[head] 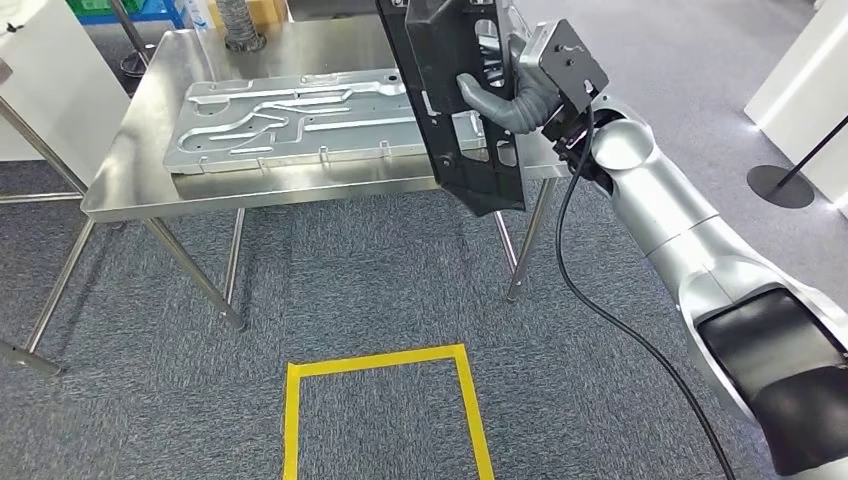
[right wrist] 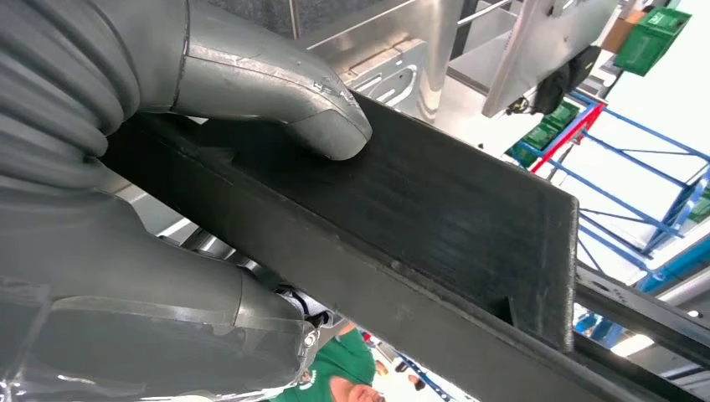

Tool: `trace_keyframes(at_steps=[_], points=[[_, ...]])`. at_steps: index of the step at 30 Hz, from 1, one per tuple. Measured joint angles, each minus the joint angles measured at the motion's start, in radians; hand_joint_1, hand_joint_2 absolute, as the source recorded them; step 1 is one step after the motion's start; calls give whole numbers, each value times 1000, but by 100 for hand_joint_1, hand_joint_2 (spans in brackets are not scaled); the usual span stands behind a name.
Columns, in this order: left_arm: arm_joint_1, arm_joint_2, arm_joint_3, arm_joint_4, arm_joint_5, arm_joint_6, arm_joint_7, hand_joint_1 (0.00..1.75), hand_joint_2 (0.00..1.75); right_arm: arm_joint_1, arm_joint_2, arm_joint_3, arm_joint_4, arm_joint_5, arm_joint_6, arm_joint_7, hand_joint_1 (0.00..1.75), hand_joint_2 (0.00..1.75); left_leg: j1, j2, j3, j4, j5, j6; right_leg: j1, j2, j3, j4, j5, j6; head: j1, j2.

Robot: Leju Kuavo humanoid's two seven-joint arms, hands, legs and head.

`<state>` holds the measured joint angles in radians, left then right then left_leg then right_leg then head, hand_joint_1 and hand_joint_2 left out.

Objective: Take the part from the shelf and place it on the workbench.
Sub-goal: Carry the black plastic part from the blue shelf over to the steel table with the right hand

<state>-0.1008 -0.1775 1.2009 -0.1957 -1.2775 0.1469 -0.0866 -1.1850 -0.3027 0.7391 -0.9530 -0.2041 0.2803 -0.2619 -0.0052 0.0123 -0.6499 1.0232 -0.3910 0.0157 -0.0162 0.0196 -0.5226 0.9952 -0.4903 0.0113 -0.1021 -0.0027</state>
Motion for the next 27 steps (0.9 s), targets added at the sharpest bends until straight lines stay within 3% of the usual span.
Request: trace_keyframes(at_steps=[3,5,8,9,10,11,14,16,18,20,22,24,25,26,27], points=[[0,0,0,0,1,0,0,0,175,0,-2,-1,-5,0,-2,2,175,175,-2,-2,16,-24,4,16,1,-2,8,3,-3,21,0,0],[0,0,0,0,1,0,0,0,175,-2,2,-1,-7,-1,-4,2,175,175,-1,-2,33,-31,-1,27,0,-5,-14,56,-18,28,0,0],[-3,1,0,0,1,0,-2,0,175,2,22,-2,-8,-1,-7,2,175,175,-5,-1,54,-33,-21,37,2,-7,-138,239,-85,30,0,0],[-2,1,0,0,1,0,-2,0,175,5,28,-2,-7,-1,-8,3,175,175,-7,-1,62,-32,-30,38,2,-7,-176,278,-100,31,0,0],[-1,1,0,0,1,0,-2,0,175,8,33,-2,-6,0,-8,3,175,175,-9,-2,73,-32,-39,39,3,-7,-198,283,-98,30,0,0],[1,1,0,0,1,0,-2,0,175,10,36,-2,-5,0,-8,3,175,175,-11,-3,87,-31,-50,38,3,-7,-201,250,-73,29,0,0],[3,0,0,0,1,0,-2,0,175,9,43,-6,-3,-1,-8,3,175,175,-16,-6,126,-27,-84,33,7,-7,-164,64,76,17,0,0],[2,0,0,0,1,-1,-2,0,175,7,49,-9,-2,-1,-8,3,175,175,-17,-7,138,-23,-101,23,14,-4,-154,10,122,4,0,0],[0,1,0,0,1,-3,-2,0,175,5,52,-15,-3,-1,-8,3,175,175,-15,-8,143,-15,-109,12,14,-2,-139,5,116,-10,-1,0],[-1,2,0,0,1,-4,-3,0,175,2,49,-19,-4,-1,-8,2,175,175,-13,-8,121,40,-112,2,9,-1,-115,0,105,-21,0,0],[-2,3,0,0,1,-6,-3,0,175,-1,42,-20,-5,-2,-8,2,175,175,-5,-8,48,162,-139,-9,7,-2,-92,-2,88,-25,0,0],[-2,3,0,0,2,-7,-4,0,175,2,36,-19,-5,-2,-8,2,175,175,5,-8,-33,263,-189,-18,5,-1,-71,-2,68,-24,0,0],[-2,3,0,0,2,-7,-5,0,175,4,35,-18,-5,-2,-8,2,175,175,9,-8,-55,271,-201,-21,3,-1,-58,-1,56,-22,0,0],[-3,3,0,0,2,-8,-6,0,175,5,35,-18,-5,-2,-8,2,175,175,12,-7,-60,245,-190,-24,1,0,-42,-1,44,-19,0,0],[-4,3,0,0,1,-8,-6,0,175,6,34,-18,-5,-2,-8,2,175,175,14,-6,-51,190,-152,-26,-1,0,-26,0,31,-15,0,0]])
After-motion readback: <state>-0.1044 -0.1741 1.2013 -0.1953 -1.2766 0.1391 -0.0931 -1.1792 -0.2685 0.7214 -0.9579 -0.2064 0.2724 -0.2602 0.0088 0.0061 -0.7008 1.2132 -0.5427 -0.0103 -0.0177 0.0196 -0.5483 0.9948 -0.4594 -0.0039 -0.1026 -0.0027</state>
